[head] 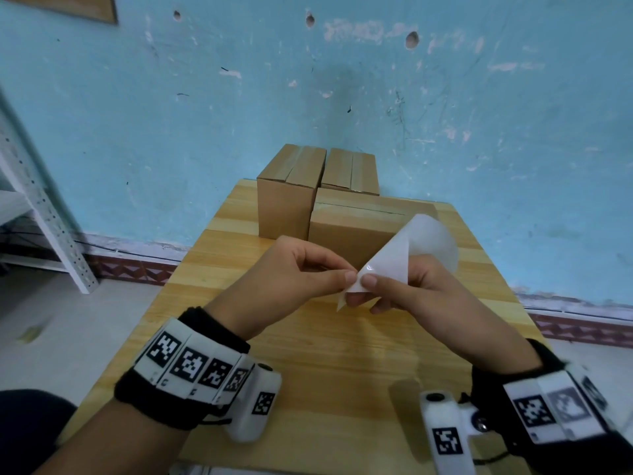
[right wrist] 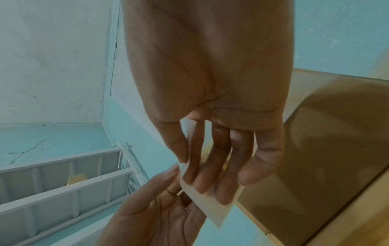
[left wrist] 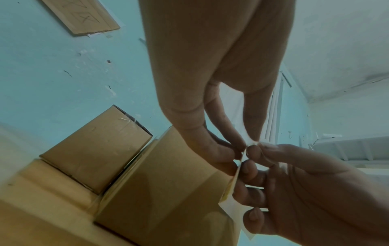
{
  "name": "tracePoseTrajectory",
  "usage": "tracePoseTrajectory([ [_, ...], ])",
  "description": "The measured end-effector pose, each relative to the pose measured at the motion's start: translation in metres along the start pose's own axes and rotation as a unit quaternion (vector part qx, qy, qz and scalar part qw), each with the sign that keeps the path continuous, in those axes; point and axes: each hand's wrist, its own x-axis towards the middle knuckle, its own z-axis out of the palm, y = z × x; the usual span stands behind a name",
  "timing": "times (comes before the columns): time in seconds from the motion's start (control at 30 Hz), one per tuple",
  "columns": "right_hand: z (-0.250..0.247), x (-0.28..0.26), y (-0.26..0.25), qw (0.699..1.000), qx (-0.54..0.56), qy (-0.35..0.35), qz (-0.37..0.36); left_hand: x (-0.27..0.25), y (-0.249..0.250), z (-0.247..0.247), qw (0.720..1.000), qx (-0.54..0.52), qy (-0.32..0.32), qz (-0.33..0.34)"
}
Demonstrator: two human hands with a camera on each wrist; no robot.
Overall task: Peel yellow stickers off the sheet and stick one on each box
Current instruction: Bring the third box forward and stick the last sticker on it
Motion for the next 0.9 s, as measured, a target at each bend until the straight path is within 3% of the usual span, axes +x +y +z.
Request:
tracePoseTrajectory([
  [0.33, -0.003, 0.002, 0.004, 0.999, 0.025, 0.030, -0.010, 0.001, -0.002, 0.005, 0.999, -0.018, 0.011, 0.029],
  [0.67, -0.004, -0.001, 0.005, 0.998, -0.002, 0.063, 0.008, 0.002, -0.003, 0.001, 0.999, 0.018, 0.047, -0.016],
  [0.9, -0.011, 0.000, 0.011, 0.998, -0.007, 0.052, 0.032, 0.003, -0.002, -0.002, 0.999, 0.014, 0.052, -0.008],
])
